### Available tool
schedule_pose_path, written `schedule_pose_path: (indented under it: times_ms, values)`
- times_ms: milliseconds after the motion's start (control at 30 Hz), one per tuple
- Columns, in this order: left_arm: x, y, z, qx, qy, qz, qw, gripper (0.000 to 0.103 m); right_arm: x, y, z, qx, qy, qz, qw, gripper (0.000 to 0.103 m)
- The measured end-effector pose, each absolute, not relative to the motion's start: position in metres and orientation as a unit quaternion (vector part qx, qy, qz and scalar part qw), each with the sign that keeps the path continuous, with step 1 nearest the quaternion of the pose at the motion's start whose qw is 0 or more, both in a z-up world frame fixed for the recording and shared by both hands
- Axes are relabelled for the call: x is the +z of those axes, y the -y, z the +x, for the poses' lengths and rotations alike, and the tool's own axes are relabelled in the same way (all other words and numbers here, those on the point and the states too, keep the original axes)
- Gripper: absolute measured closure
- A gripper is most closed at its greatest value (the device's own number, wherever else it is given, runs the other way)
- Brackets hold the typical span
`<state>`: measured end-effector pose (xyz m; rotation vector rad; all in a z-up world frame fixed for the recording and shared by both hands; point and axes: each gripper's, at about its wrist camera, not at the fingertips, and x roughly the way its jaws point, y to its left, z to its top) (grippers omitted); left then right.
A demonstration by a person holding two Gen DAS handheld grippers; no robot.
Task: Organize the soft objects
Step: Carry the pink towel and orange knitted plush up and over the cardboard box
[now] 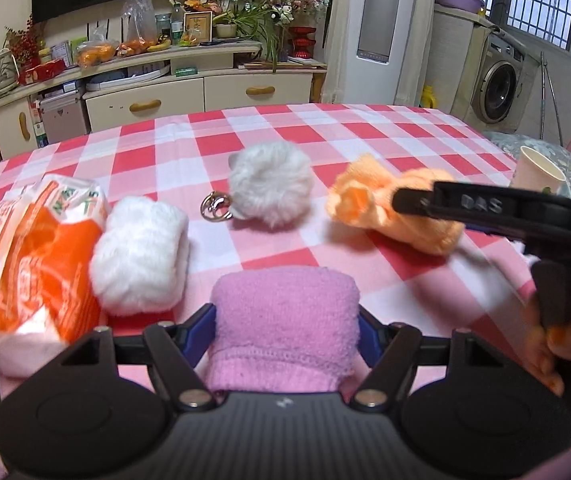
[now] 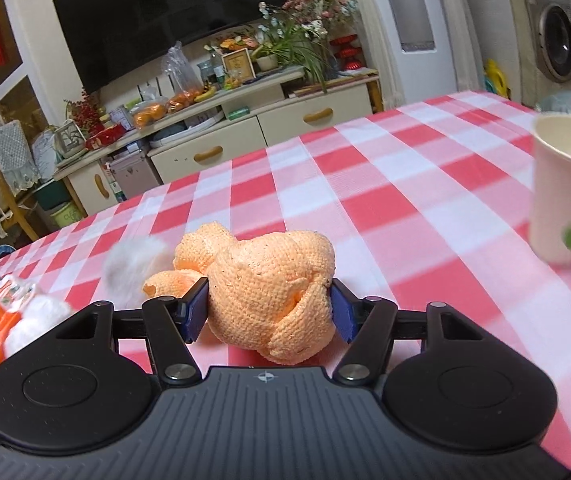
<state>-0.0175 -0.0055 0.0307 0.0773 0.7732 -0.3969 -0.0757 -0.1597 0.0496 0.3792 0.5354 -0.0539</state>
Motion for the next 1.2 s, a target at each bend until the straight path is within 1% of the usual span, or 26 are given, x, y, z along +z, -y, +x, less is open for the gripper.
schedule_pose_path:
  times_ms: [267, 567, 1200]
  values:
    - [0.034, -0.004, -0.033, -0.2, -0.376, 0.016, 0.905, 0.034, 0.049, 0.163, -0.114, -0.042, -0.276, 0.2, 0.939, 0.026]
    - [0.042, -0.017, -0.052, -0.21, -0.369, -0.006, 0.905, 0.035, 0.051, 0.151, -0.134, -0.05, -0.288, 0.192, 0.937, 0.027]
    - [0.093, -0.064, -0.079, -0.218, -0.312, -0.059, 0.923, 0.035, 0.058, 0.129, -0.132, -0.033, -0.285, 0.173, 0.942, 0.027]
